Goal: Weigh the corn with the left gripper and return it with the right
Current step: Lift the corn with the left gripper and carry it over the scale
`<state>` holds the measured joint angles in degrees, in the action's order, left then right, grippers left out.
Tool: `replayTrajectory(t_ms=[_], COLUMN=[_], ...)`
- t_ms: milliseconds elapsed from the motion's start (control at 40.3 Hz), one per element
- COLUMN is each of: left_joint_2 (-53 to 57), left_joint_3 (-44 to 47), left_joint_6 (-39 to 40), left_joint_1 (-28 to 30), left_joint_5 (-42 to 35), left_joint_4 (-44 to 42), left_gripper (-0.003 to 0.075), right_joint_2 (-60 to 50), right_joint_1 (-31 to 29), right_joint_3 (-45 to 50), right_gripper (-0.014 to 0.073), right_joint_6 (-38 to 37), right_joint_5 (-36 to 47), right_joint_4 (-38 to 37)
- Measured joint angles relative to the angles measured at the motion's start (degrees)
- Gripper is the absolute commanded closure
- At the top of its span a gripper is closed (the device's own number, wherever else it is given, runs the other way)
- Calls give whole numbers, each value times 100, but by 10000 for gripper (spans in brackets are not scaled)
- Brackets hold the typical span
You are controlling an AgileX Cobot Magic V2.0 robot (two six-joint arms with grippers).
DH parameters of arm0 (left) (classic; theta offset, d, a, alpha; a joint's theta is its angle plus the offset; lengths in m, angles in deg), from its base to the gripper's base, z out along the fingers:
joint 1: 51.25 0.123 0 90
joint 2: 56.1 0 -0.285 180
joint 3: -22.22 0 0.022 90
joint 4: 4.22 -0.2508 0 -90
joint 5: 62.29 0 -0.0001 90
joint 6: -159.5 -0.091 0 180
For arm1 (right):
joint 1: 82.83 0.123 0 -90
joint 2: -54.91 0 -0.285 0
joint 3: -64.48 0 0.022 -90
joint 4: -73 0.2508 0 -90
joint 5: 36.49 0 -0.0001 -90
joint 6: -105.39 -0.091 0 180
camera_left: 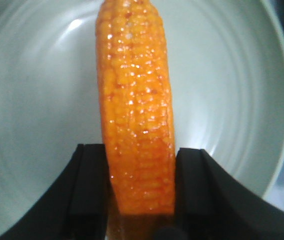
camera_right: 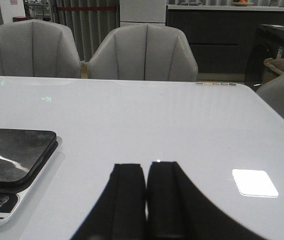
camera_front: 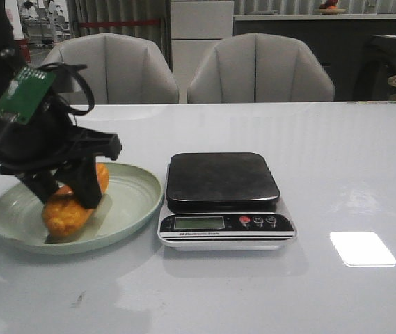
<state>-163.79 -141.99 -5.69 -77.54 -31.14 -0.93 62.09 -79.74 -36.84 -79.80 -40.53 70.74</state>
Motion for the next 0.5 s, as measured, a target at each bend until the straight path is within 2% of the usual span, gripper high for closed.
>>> replayTrajectory(t_ms=[273,497], left_joint_2=[147,-403], left_joint_3=[-894,-1363], left_joint_6=[0,0], left_joint_1=[-592,-1124], left_joint_5=[-114,-289], left_joint_4=[170,776], left_gripper=[608,596], right_joint_2=[0,0], right_joint_1=[0,0], right_joint_3=[0,0], right_gripper=[416,416], right_joint_6=[0,0], right_joint_5=[0,0], right_joint_4=[0,0])
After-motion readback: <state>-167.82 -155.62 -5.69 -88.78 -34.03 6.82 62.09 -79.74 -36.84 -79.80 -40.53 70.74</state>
